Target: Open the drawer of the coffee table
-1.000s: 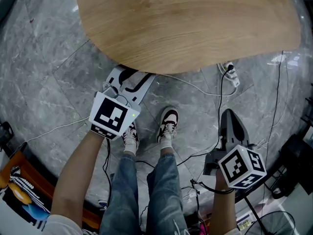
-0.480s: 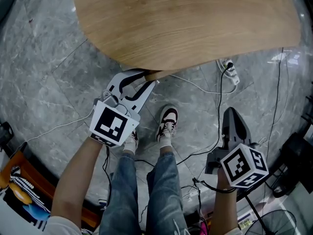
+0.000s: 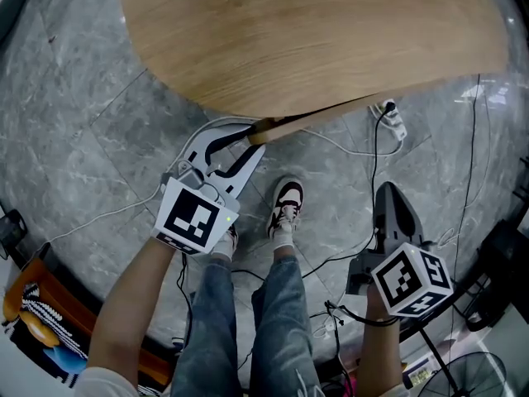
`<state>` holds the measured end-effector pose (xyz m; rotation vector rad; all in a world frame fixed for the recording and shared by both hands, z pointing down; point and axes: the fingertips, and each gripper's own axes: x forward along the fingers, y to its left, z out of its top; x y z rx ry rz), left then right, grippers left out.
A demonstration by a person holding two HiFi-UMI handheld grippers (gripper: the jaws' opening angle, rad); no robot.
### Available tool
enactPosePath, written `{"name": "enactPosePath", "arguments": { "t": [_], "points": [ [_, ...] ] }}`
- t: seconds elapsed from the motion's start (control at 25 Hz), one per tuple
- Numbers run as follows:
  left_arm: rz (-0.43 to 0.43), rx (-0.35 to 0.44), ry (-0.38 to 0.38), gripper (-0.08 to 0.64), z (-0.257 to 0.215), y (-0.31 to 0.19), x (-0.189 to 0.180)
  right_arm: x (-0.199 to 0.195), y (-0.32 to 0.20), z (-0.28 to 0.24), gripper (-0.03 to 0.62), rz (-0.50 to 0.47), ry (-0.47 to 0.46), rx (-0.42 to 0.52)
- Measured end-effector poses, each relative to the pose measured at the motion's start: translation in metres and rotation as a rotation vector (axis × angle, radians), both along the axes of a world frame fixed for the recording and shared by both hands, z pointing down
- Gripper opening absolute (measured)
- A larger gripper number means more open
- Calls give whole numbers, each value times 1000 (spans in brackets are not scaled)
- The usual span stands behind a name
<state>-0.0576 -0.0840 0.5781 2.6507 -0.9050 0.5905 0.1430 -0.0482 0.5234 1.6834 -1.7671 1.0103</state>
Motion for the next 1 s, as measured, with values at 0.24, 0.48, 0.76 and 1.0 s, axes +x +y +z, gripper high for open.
{"name": "enactPosePath", "arguments": {
  "t": [0.24,0.48,0.76,1.0],
  "points": [
    [47,5,-27,74,-1,1,1,-5,-1,3,0,-11,-7,-4],
    [137,2,-40,71,-3,10,3,-13,-4,3,0,-27,-11,-6],
    [193,-13,-15,71,-9,29,9,-15,-9,6,0,-36,-6,-14],
    [215,-41,-8,72,-3,34,14,-16,-14,14,0,-29,-4,-28]
  ]
}}
